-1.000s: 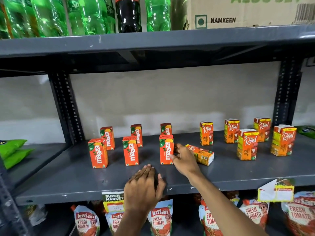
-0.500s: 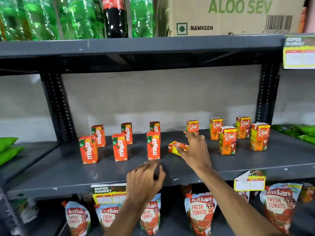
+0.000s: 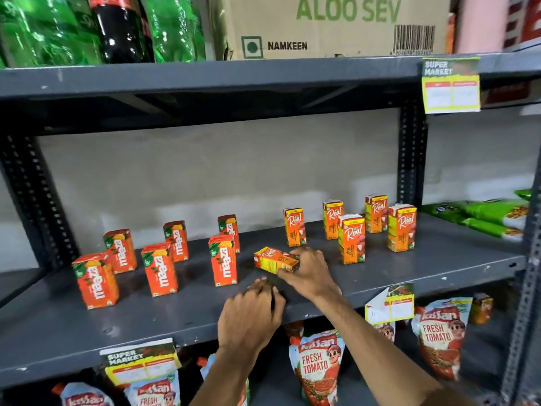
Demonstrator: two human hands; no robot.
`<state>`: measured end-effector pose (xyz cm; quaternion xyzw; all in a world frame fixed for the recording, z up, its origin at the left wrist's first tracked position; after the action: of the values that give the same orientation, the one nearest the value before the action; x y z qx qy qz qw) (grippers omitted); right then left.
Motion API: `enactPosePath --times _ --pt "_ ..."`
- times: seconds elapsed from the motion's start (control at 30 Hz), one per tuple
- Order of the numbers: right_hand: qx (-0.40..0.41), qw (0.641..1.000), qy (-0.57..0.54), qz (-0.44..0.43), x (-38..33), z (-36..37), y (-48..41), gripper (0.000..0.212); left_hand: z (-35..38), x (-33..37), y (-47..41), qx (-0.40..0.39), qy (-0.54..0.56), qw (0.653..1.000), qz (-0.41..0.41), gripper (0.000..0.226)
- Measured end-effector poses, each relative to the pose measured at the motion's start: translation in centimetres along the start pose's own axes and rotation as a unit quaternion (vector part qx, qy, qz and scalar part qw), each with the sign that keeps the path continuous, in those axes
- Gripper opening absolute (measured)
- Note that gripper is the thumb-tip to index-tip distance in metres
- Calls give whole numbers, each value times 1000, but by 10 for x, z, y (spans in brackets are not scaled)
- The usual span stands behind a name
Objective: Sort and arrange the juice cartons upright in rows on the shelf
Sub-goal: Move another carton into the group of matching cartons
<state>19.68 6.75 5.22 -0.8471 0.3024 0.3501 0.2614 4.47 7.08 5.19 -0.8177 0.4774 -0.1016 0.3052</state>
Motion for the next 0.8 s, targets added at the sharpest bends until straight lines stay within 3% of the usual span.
enactPosePath --times 0.3,0.53,0.67,0.8 --pt "157 981 -100 -45 -23 -58 45 50 2 2 1 1 9 1000 6 44" --pt "329 902 -216 -179 -91 -130 126 51 2 -2 3 -20 -7 1000 -17 41" --pt "368 873 -235 -217 -110 -153 158 49 0 -1 4 -15 6 1000 -19 39" --pt "371 868 -245 -222 -111 -159 166 49 -1 -1 5 -3 15 999 -30 39"
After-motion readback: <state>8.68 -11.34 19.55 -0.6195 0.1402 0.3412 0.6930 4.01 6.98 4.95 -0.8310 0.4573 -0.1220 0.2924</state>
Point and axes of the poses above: each hand's wrist, its own y-axis away from the middle knuckle, its own z-axis out of the palm, x = y × z, the point moved 10 cm from there along -y, towards the middle knuckle, and after that the axes turned 14 degrees about z, right-handed, at the moved point
